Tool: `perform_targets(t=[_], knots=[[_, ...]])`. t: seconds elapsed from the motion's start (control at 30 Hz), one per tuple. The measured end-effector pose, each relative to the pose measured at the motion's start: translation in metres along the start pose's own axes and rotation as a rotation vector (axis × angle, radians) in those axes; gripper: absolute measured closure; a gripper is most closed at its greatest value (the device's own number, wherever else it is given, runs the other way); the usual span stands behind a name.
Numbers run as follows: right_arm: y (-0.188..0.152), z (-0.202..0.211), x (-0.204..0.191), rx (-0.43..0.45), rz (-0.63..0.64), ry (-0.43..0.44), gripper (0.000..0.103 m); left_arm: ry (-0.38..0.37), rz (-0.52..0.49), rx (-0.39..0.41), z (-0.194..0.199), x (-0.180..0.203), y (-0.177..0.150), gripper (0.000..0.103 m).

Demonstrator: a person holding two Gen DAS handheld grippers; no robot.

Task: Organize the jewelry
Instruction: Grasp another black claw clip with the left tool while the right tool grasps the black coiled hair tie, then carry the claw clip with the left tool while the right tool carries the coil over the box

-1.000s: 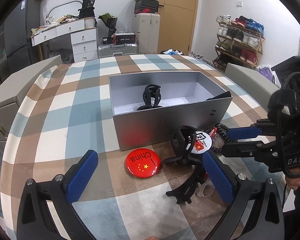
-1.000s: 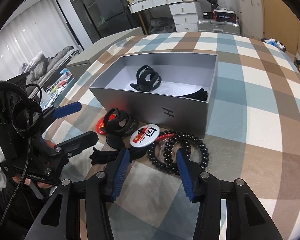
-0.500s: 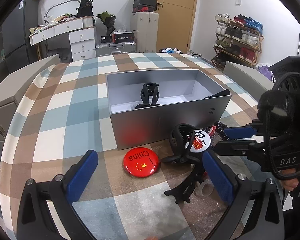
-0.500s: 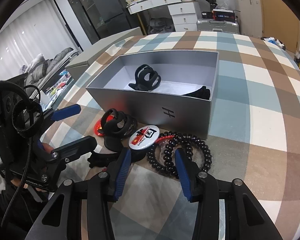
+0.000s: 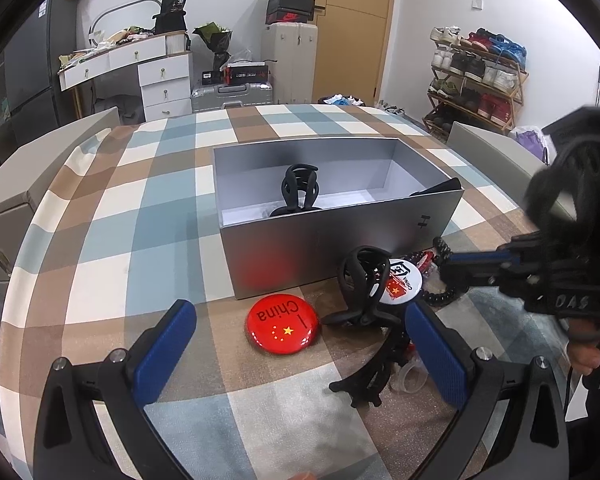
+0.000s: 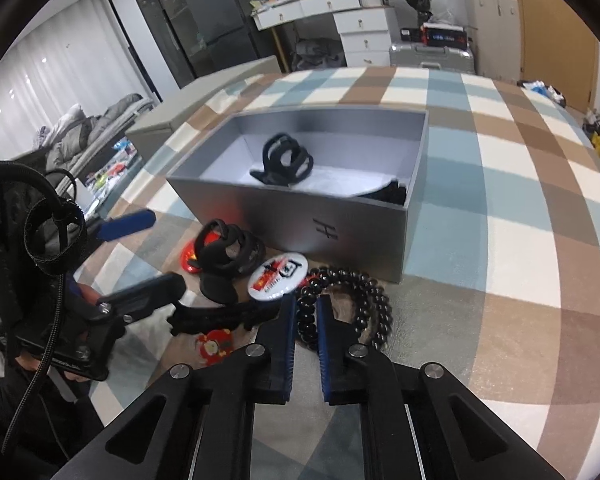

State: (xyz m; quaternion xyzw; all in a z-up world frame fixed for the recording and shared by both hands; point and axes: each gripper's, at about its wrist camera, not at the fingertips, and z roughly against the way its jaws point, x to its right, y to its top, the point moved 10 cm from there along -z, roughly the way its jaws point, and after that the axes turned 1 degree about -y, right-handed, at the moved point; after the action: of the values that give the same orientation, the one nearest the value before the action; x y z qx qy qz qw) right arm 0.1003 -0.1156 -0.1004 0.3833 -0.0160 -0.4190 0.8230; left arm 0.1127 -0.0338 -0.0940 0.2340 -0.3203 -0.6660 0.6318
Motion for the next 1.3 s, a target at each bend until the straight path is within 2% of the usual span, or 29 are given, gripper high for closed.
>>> perform_targets(t=[0.2, 0.37, 0.47, 0.5, 0.53, 0.63, 0.7, 0.77, 0.83, 0.97, 1.3], knots=[[0.015, 0.023, -0.002, 0.099, -0.035, 0.063, 0.094, -0.053, -0.009, -0.017, -0.003, 0.010, -0.001, 0.001], [0.019, 0.025, 0.000, 0.108, -0.055, 0.073, 0.094, -0.078, -0.022, -0.023, -0.004, 0.015, 0.001, 0.002], [0.019, 0.024, 0.000, 0.106, -0.055, 0.074, 0.094, -0.117, -0.007, -0.022, -0.004, 0.017, 0.005, 0.010], [0.019, 0.024, 0.000, 0.107, -0.056, 0.074, 0.094, -0.133, -0.003, -0.023, -0.004, 0.018, 0.006, 0.018], [0.019, 0.024, -0.001, 0.107, -0.056, 0.076, 0.094, -0.151, 0.000, -0.026, -0.004, 0.020, 0.006, 0.029], [0.019, 0.027, -0.002, 0.114, -0.053, 0.082, 0.094, -0.178, -0.007, -0.045, -0.007, 0.027, 0.006, 0.048], [0.020, 0.029, -0.003, 0.118, -0.053, 0.086, 0.094, -0.168, -0.027, -0.044, -0.008, 0.030, 0.006, 0.055], [0.020, 0.029, -0.002, 0.122, -0.056, 0.089, 0.094, -0.162, -0.045, -0.052, -0.010, 0.034, 0.004, 0.056], [0.020, 0.030, -0.002, 0.122, -0.058, 0.091, 0.094, -0.169, -0.051, -0.054, -0.012, 0.036, 0.003, 0.068], [0.022, 0.031, -0.004, 0.126, -0.053, 0.098, 0.094, -0.140, -0.076, -0.056, -0.013, 0.037, 0.001, 0.082], [0.023, 0.033, -0.002, 0.134, -0.056, 0.103, 0.094, -0.157, -0.050, -0.018, -0.004, 0.032, 0.008, 0.083]])
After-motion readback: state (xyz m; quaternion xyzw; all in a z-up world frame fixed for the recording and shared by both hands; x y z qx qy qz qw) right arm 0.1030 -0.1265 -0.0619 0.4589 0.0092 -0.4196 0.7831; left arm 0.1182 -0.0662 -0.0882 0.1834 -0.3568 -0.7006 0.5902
